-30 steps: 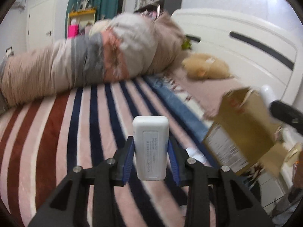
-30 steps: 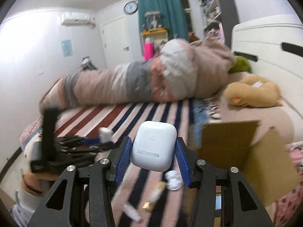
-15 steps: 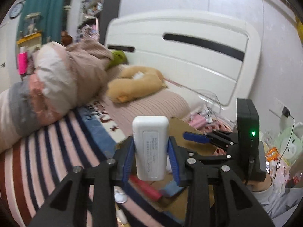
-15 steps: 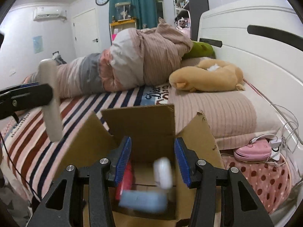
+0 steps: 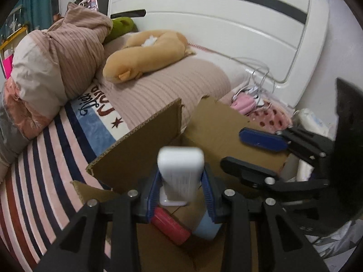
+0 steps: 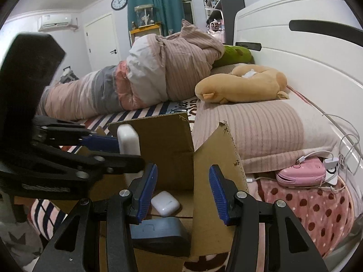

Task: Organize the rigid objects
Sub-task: 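Lower both held items into the cardboard box and open both grippers, then grasp the small white bottle with the left gripper while the right grasps the tape roll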

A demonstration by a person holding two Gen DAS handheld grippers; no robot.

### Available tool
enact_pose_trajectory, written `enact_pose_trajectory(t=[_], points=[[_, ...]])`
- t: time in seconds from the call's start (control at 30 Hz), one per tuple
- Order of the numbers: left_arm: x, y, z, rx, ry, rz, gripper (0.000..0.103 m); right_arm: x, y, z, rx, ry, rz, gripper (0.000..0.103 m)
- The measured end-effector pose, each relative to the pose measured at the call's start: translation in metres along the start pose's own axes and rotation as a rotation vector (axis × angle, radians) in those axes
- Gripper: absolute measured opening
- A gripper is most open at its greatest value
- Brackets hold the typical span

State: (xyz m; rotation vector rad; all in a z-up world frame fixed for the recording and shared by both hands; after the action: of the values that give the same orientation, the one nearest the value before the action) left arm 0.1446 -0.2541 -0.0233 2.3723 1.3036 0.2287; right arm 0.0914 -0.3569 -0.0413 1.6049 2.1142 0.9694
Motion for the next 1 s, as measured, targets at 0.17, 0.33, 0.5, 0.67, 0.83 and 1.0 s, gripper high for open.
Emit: enact_pose_trajectory(t=[0.17,0.33,0.5,0.67,0.83,1.0], points=[[0.002,-0.001,0.009,0.016,0.01,-0.002,0.032,0.0,-0.001,0.002,0.0,0.005,-0.002,0.044],[0.009,-0.005,0.004,0.009,0.018,-0.025,0.033,0.001,0.0,0.002,0.006,0.004,-0.001,0.044],[0.022,-0.02,-0.025,-0.057,0.016,-0.072,0.047,0.011,0.0,-0.004,0.015,0.0,-0.018,0.044],[0.052,-0.056,-0.066,-0.129,0.052,-0.147,0.053,0.038,0.003,-0.018,-0.003,0.016,-0.071,0.044],[0.087,-0.104,-0.096,-0.162,0.109,-0.209,0.057,0.086,0.009,-0.029,-0.021,0.079,-0.152,0.044],[0.122,-0.16,-0.111,-0.168,0.141,-0.261,0.062,0.145,0.008,-0.025,-0.003,0.159,-0.223,0.044]])
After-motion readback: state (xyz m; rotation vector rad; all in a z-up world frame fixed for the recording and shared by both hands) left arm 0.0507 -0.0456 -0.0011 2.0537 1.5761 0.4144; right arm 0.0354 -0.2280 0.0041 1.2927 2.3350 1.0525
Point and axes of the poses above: each gripper's, at about its wrist camera, not at the fingertips, and z roughly the way its jaws point, x to its left, y to its top, the point moved 3 cm from there along z, roughly the way its jaws point, and after that the axes turned 12 degrees about x, right-handed, at the moved point
